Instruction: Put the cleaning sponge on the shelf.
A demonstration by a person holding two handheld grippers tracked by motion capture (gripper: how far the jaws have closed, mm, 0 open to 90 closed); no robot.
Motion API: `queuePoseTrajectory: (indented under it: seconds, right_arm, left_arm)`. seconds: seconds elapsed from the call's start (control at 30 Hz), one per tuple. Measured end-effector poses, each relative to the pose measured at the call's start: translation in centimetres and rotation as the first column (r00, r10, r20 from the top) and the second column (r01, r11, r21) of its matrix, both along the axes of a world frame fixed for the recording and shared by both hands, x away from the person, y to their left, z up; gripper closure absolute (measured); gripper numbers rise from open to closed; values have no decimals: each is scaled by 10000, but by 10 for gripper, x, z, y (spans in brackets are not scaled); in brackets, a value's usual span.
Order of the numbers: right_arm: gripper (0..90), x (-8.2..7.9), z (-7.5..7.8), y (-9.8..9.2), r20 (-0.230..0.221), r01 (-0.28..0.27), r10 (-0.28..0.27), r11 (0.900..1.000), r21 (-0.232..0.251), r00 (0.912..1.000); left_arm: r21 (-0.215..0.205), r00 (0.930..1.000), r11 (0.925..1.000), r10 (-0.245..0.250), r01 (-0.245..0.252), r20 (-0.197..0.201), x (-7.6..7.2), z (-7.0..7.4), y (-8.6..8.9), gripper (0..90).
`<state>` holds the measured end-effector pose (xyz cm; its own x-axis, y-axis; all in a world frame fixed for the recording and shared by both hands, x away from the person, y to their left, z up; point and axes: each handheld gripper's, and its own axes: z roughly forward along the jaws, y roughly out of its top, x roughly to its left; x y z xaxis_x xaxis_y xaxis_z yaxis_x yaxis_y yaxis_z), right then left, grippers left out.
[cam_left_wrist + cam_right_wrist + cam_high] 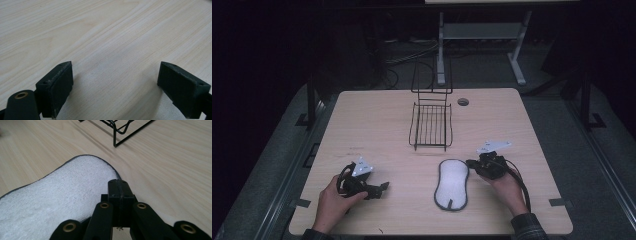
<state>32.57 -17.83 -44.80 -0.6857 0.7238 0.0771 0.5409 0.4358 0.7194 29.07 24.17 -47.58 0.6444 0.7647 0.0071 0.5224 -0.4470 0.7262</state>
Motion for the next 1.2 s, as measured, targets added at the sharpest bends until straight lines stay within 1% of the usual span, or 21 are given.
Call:
queuePoseTrajectory:
  seconds: [0.17,0.2,0.43,0.97,1.07,1.13,1.2]
  right_arm:
    - [897,1,-3,5,-116,-70,70,10000,-19,9999]
    - [897,2,-3,6,-71,-172,171,9998,-65,9998]
    - [897,5,-7,14,-181,-288,285,9994,-173,9994]
    - [897,10,-10,39,-14,-702,702,9975,-99,9975]
    - [897,10,-8,43,-48,-757,756,9970,-174,9971]
    - [897,9,-6,44,16,-785,785,9969,-87,9969]
    - [897,4,-2,42,16,-795,795,9968,-49,9968]
  left_arm:
    - [0,10000,10000,0,0,0,0,0,0,124]
    - [0,10000,10000,0,0,-1,0,0,0,124]
    - [0,10000,10000,2,-2,-3,0,0,0,124]
    - [-5,10000,10000,3,-3,1,0,0,0,124]
    - [-4,10000,10000,3,-3,0,0,0,0,124]
    - [-5,10000,10000,4,-4,1,0,0,0,124]
    - [-2,10000,10000,2,-2,1,0,0,0,124]
